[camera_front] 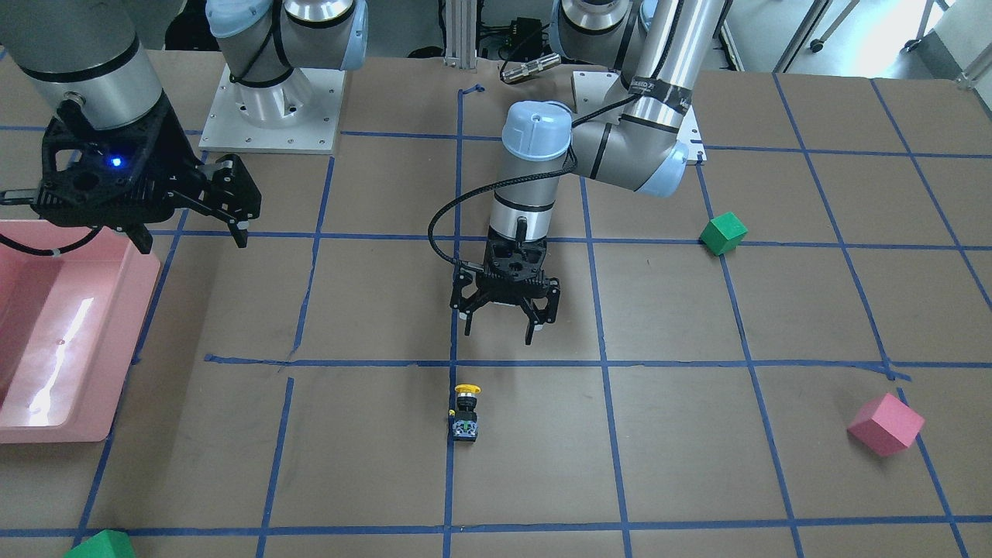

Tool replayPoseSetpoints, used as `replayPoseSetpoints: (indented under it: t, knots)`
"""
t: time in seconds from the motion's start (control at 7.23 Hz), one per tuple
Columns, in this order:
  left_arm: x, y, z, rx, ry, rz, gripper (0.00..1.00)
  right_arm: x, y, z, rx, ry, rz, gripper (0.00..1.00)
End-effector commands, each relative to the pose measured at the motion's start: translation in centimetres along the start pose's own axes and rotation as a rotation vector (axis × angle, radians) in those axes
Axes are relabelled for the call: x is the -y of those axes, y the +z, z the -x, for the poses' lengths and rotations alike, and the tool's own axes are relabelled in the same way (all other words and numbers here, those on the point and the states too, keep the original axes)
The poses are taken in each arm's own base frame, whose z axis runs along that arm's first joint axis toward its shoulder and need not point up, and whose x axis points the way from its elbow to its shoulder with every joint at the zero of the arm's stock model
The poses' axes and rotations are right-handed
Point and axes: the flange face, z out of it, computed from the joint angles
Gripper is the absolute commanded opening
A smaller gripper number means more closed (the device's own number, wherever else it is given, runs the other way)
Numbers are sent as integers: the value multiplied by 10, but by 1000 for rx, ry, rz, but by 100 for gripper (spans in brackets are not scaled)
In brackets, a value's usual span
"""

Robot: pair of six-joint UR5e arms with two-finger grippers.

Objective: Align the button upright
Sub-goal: 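Move the left gripper over the button while the right gripper withdraws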

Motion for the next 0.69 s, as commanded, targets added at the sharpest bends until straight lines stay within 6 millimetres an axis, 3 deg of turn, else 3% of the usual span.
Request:
replayPoseSetpoints:
  t: [0.0,0.28,0.55]
  knots:
    - [-17,35,-13,-22,-52,-39,93,0,2,1,-4,-5,0,100]
    - [-24,56,-18,-41,-63,-88,91,0,1,0,-15,-5,2,100]
    - [-9,65,-22,-53,-60,-134,89,1,1,0,-15,-5,-4,100]
